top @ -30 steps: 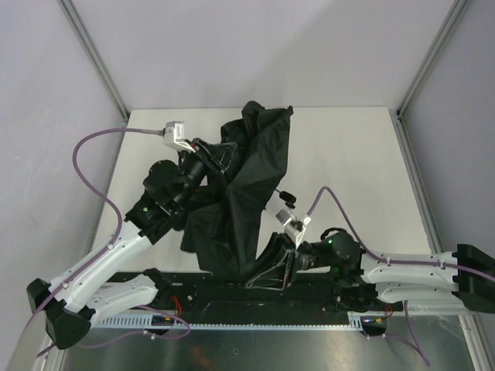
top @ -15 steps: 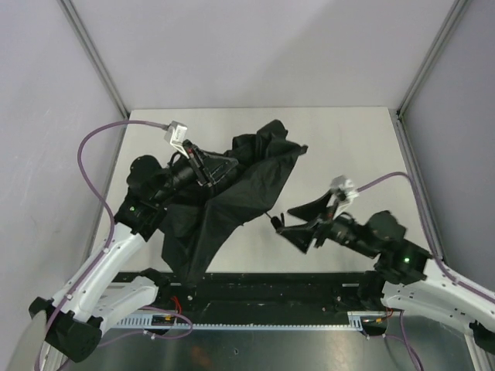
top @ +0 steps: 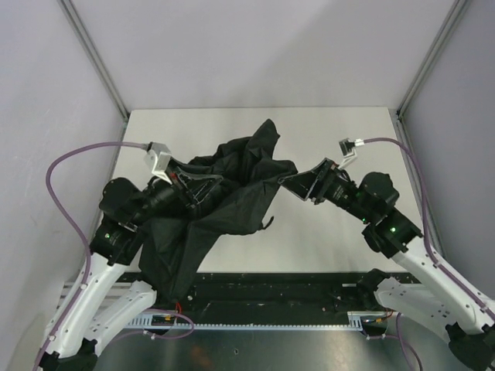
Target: Put away the umbrella
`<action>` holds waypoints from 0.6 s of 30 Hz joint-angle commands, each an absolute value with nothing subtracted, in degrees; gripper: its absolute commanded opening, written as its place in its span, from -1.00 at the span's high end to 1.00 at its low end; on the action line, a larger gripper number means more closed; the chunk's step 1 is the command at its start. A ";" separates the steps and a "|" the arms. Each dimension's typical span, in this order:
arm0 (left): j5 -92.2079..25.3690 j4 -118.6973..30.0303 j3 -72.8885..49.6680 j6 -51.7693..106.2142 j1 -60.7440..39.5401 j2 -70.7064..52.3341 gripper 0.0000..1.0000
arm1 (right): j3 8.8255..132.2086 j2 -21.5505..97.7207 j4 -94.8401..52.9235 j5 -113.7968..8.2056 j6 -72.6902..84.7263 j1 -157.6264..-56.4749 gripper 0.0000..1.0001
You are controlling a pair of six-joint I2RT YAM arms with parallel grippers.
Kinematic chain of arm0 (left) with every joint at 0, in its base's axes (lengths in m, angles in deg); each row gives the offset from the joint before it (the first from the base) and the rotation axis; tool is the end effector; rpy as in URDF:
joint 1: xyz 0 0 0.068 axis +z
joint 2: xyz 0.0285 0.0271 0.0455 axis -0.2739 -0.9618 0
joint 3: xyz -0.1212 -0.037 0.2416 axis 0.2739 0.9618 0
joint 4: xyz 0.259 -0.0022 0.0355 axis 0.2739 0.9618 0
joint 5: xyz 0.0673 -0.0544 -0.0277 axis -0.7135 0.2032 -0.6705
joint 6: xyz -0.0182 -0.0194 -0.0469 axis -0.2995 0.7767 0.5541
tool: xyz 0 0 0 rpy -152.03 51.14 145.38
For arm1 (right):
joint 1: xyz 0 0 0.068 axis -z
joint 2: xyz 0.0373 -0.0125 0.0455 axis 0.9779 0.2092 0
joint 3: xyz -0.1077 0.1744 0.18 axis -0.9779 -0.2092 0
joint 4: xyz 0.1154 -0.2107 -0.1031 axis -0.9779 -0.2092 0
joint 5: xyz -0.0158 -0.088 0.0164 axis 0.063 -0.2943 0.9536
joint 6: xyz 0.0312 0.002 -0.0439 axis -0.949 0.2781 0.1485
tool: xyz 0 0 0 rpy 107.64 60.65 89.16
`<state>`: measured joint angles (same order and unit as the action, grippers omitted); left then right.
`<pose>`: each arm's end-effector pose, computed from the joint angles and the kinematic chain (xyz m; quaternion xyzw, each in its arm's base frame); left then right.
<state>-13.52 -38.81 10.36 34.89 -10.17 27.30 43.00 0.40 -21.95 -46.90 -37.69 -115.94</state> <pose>0.1251 -0.0798 0.4005 0.2210 0.6252 -0.4292 0.6132 0.1335 0.1148 0.3807 -0.0107 0.6880 0.5614 0.4598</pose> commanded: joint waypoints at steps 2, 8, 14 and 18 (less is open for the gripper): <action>-15.50 -41.32 10.82 32.01 -9.68 27.86 1.00 | 43.59 2.58 -9.45 -38.09 -43.73 -117.76 -0.35; -17.76 -41.48 11.10 32.46 -9.68 28.38 1.00 | 40.33 1.83 -2.44 -40.63 -42.03 -124.13 -0.38; -17.74 -44.76 11.41 34.55 -9.68 28.37 1.00 | 39.25 4.91 1.29 -41.54 -42.01 -125.92 0.34; -25.04 -48.83 13.76 39.58 -9.68 29.98 1.00 | 36.53 4.33 4.44 -40.74 -40.60 -126.41 0.95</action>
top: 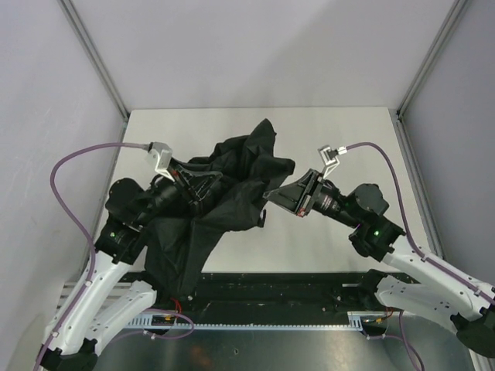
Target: Put away the umbrella
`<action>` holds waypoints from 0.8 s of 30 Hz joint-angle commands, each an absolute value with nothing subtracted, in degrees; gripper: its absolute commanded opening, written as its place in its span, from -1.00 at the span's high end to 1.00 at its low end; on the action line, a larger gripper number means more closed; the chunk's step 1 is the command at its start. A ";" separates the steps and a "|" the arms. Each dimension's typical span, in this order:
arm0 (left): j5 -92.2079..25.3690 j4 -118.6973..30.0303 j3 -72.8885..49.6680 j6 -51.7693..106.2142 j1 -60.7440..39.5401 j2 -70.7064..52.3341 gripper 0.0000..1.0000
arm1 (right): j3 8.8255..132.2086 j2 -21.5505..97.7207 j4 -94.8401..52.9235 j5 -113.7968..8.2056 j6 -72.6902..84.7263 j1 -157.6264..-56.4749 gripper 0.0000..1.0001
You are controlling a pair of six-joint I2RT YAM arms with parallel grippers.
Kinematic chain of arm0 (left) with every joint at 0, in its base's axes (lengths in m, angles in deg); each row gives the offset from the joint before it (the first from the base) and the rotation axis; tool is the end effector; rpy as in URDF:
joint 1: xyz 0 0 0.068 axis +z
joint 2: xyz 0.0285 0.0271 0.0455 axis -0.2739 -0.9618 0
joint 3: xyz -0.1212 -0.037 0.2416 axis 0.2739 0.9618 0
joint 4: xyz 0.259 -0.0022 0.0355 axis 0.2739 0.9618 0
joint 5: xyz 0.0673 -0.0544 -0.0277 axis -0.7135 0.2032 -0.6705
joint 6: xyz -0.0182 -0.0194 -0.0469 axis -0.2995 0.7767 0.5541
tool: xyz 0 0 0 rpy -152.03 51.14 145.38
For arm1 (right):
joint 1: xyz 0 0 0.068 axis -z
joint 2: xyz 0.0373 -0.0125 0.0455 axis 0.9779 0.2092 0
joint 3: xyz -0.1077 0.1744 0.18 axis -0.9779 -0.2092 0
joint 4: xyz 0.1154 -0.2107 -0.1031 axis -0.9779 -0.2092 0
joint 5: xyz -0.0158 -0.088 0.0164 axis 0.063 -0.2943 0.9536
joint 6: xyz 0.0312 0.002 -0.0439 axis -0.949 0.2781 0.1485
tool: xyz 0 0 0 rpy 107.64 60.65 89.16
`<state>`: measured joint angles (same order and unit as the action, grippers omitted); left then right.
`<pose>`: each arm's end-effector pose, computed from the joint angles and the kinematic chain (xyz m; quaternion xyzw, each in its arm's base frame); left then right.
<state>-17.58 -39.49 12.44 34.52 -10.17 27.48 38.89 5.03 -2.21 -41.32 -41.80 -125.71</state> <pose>0.1300 -0.0797 0.3901 0.1964 0.6393 -0.4075 0.6219 0.1234 0.1532 0.3787 -0.0946 0.6129 0.6702 0.4077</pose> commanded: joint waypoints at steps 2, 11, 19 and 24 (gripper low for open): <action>-34.40 -50.10 15.92 44.52 -9.70 31.01 1.00 | 32.12 3.71 13.30 -37.52 -40.10 -129.05 0.99; -43.01 -58.21 18.65 54.30 -9.68 27.46 1.00 | 26.43 12.52 33.92 -40.08 -29.84 -150.34 1.00; -39.42 -59.58 18.87 50.88 -9.68 29.67 1.00 | 23.28 12.49 29.78 -45.82 -30.14 -149.52 1.00; -38.82 -62.32 21.12 51.22 -9.72 29.94 1.00 | 24.51 22.00 41.49 -40.54 -34.26 -153.23 1.00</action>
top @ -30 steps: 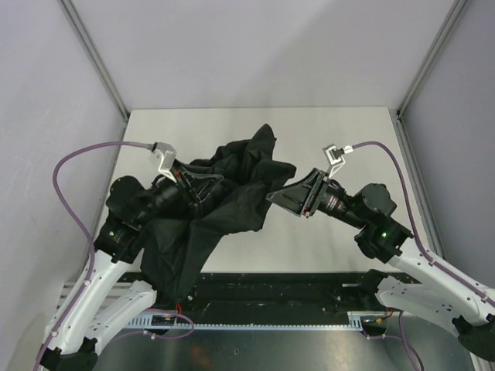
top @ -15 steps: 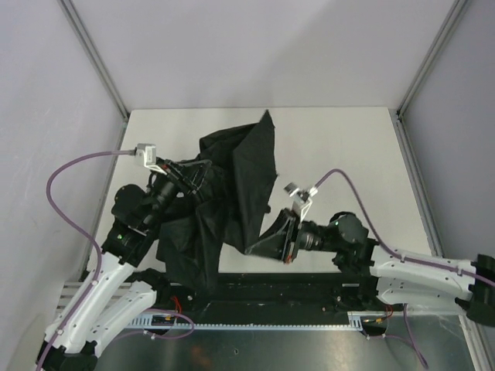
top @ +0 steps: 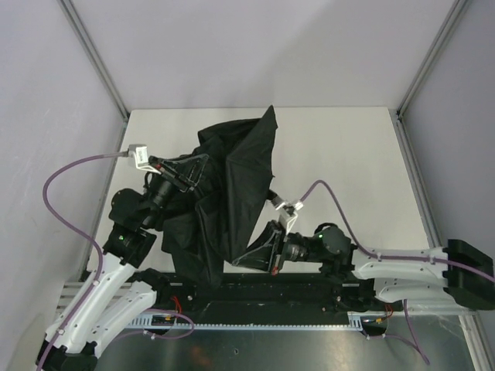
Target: Put away the umbrella
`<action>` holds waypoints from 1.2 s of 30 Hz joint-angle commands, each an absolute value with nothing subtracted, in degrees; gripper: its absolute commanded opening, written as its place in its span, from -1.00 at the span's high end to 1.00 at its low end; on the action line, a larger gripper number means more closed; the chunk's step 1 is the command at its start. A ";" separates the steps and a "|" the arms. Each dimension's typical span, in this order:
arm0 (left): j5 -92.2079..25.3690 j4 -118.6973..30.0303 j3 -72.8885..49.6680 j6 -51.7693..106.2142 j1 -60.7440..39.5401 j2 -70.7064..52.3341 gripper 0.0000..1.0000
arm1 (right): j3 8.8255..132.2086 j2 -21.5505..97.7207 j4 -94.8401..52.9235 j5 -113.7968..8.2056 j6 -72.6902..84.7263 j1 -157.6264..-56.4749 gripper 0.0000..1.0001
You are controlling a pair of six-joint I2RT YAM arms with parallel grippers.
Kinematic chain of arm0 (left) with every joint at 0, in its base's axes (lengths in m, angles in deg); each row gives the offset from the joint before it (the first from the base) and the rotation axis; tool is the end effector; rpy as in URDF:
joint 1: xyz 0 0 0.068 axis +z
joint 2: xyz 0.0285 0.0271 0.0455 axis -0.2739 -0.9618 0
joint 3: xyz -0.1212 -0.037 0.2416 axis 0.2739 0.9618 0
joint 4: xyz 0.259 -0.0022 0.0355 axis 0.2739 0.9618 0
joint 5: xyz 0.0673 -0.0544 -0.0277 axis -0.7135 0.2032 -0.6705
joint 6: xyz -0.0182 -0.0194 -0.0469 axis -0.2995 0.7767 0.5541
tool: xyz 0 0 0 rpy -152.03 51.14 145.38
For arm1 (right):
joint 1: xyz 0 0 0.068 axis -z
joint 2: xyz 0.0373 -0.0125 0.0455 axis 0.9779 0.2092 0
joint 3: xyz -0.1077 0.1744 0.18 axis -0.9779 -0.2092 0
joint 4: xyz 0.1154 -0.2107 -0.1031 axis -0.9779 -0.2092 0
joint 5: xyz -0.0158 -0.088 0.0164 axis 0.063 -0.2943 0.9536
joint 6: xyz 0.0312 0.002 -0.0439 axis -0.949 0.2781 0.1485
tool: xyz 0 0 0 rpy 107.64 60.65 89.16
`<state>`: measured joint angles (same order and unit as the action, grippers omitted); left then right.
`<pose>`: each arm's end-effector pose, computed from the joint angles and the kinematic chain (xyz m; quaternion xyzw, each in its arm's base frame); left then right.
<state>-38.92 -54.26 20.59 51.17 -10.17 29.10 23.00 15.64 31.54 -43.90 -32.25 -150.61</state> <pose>0.1403 -0.0705 0.3730 -0.0312 0.6089 -0.4183 0.6732 0.0573 0.2175 0.3056 -0.2484 0.5133 0.7417 0.3530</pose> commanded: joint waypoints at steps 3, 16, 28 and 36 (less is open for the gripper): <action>-36.57 -64.19 21.41 52.73 -9.71 28.91 1.00 | 26.10 28.04 42.49 -40.88 -38.17 -152.82 1.00; -26.93 -79.02 31.37 54.52 -9.77 31.56 1.00 | 31.15 32.99 47.17 -42.06 -43.19 -151.87 1.00; -30.82 -79.58 28.30 54.25 -9.66 29.51 1.00 | 30.85 31.85 31.72 -43.36 -35.85 -155.25 0.69; -20.23 -79.58 28.60 49.07 -9.36 31.51 1.00 | 29.85 6.52 -4.50 -50.58 -18.56 -152.94 -0.40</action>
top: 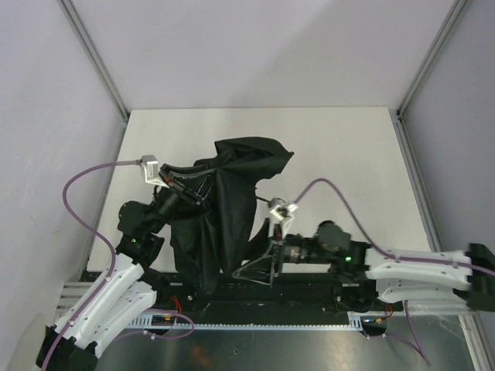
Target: Put away the umbrella
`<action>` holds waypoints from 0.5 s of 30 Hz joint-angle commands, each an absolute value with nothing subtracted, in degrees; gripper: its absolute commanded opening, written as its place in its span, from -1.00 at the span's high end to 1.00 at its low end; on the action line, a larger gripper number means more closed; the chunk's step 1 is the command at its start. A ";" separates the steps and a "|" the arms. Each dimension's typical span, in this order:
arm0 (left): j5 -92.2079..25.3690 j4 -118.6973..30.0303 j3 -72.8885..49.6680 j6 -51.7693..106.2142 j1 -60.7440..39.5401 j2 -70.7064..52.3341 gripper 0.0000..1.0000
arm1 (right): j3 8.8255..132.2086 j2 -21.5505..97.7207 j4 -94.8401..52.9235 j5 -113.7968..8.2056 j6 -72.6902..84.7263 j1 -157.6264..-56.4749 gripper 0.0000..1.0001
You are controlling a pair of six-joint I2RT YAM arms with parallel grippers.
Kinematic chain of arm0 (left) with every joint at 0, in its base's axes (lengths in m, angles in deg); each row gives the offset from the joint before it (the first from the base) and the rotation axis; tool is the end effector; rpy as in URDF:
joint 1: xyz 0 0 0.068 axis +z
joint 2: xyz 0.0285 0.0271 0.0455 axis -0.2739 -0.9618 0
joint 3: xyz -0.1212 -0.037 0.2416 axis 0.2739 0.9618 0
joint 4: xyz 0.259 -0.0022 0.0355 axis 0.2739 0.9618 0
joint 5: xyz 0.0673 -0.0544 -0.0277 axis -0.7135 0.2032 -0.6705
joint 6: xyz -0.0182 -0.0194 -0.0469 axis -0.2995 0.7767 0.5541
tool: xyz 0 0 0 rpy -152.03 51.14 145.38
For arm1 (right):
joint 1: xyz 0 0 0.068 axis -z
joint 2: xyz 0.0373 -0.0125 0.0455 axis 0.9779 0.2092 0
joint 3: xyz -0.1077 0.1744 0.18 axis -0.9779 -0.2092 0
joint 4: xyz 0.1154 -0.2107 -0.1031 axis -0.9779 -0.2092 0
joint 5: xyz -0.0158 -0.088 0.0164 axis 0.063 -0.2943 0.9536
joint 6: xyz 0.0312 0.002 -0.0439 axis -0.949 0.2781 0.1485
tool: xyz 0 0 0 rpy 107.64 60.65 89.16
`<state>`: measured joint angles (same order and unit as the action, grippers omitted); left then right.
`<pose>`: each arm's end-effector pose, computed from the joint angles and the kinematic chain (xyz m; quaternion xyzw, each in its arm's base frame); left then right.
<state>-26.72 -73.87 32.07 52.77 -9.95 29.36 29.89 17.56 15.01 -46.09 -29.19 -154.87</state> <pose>0.1395 -0.0777 0.3383 0.0546 0.5534 -0.4935 0.6687 0.0466 0.2397 0.3104 -0.2829 0.5808 0.6948 0.3161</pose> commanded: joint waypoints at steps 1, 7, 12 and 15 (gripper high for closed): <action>-18.52 -79.58 28.85 48.13 -9.35 32.17 1.00 | 29.77 3.30 -7.86 -51.07 -18.11 -151.56 -0.48; -14.85 -79.59 31.81 42.56 -9.33 38.18 1.00 | 29.36 -11.22 -16.10 -45.65 -21.11 -138.26 -0.67; -19.71 -79.37 32.97 42.64 -9.33 41.43 1.00 | 24.60 -9.09 -2.36 -38.58 -30.04 -135.65 -0.63; -19.03 -80.22 32.48 43.75 -9.34 39.80 1.00 | 23.85 -0.27 10.16 -43.95 -32.13 -142.72 -0.57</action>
<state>-17.50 -75.51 33.16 44.50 -9.80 41.18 25.78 -9.89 -4.02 -42.79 -26.87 -136.38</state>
